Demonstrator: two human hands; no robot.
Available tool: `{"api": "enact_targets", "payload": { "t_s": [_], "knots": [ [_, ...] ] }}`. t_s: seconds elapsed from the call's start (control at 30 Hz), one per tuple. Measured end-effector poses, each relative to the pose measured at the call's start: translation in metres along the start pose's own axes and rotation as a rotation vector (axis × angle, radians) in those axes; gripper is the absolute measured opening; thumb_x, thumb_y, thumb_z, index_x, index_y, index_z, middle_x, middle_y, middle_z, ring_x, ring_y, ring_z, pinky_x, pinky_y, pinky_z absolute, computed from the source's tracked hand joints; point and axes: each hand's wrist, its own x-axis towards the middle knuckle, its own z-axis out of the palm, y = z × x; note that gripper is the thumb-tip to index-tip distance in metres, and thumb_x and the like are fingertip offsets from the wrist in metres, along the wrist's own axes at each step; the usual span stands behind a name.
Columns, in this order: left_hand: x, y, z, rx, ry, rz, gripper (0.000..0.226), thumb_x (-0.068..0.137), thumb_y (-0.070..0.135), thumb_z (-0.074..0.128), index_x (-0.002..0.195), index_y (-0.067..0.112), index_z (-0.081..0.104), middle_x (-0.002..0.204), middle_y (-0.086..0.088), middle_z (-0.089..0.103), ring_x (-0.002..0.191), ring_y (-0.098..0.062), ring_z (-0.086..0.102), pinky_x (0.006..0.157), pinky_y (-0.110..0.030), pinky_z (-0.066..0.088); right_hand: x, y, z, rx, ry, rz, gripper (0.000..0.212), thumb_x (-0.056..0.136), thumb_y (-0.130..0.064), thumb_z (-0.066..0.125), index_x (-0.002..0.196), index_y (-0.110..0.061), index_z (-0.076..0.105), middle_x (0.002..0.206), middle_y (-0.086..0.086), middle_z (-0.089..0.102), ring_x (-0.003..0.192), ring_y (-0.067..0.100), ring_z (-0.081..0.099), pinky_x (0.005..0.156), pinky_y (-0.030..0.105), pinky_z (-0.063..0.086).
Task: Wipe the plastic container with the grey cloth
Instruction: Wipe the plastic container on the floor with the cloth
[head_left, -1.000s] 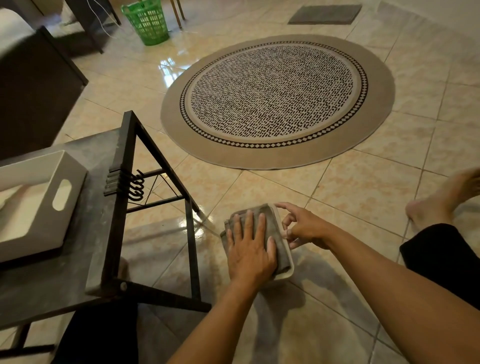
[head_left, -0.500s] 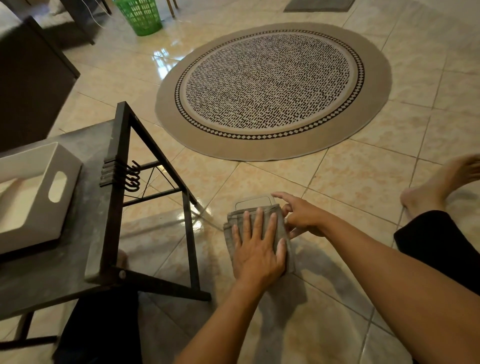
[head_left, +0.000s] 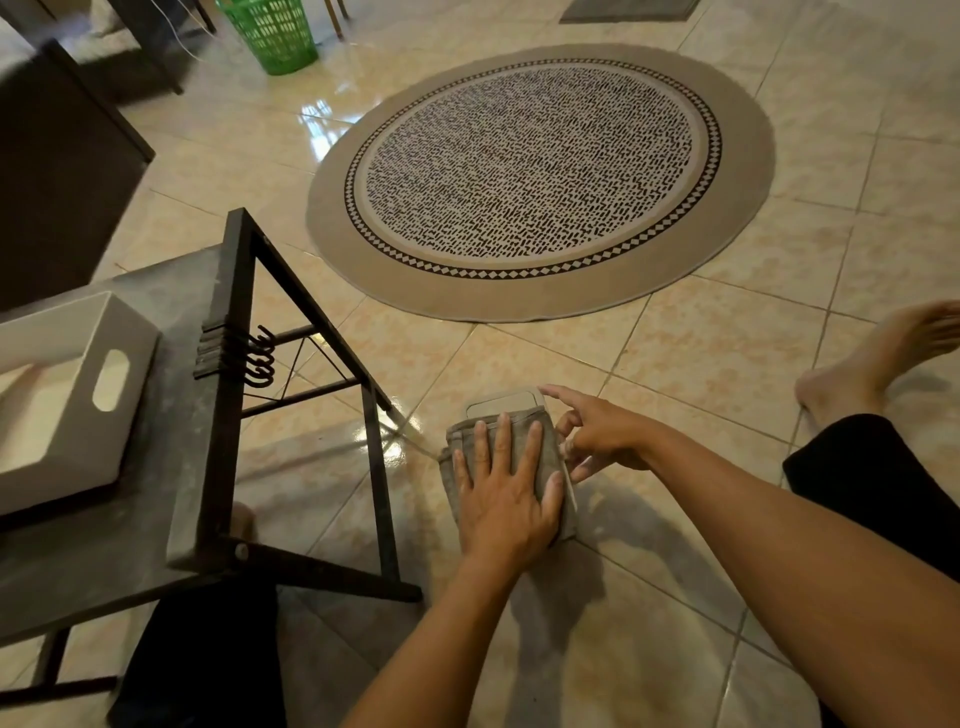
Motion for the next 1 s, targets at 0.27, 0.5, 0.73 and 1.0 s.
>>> {"api": "enact_targets", "payload": {
  "t_s": [0.27,0.5,0.73,1.0],
  "knots": [
    [-0.016,0.016,0.005,-0.025,-0.023,0.018,0.063,0.100,0.052,0.014,0.155,0.036,-0.013,0.161,0.004,-0.026,0.144,-0.024,-0.035,0.118,-0.053,-0.016,0.001,0.002,0.002,-0.001,0.016,-0.002,0.098,0.082,0.024,0.049,0.155,-0.035,0.022,0.103,0.016,0.054,0.080,0.027,0.066,0.074,0.048,0.063],
    [-0.005,-0.024,-0.004,0.014,-0.071,0.152,0.067,0.097,0.065,0.017,0.152,0.044,-0.015,0.161,0.006,-0.028,0.144,-0.021,-0.035,0.119,-0.051,-0.015,-0.003,0.003,0.002,0.014,0.003,-0.013,0.097,0.083,0.024,0.048,0.156,-0.033,0.020,0.104,0.013,0.058,0.080,0.025,0.069,0.066,0.040,0.063],
    [0.003,-0.014,0.002,0.070,-0.026,0.118,0.065,0.098,0.064,0.014,0.152,0.043,-0.017,0.163,0.003,-0.024,0.146,-0.024,-0.031,0.118,-0.056,-0.011,-0.004,0.001,0.003,0.007,-0.002,-0.019,0.096,0.083,0.022,0.050,0.156,-0.033,0.019,0.117,0.013,0.060,0.091,0.028,0.069,0.075,0.049,0.062],
    [-0.008,0.007,0.002,0.021,-0.033,0.061,0.070,0.097,0.063,0.013,0.154,0.035,-0.015,0.161,0.000,-0.028,0.144,-0.025,-0.034,0.118,-0.052,-0.016,-0.002,0.002,0.002,0.009,-0.011,-0.026,0.097,0.081,0.022,0.052,0.155,-0.032,0.022,0.122,0.014,0.058,0.105,0.033,0.066,0.076,0.050,0.062]
  ]
}}
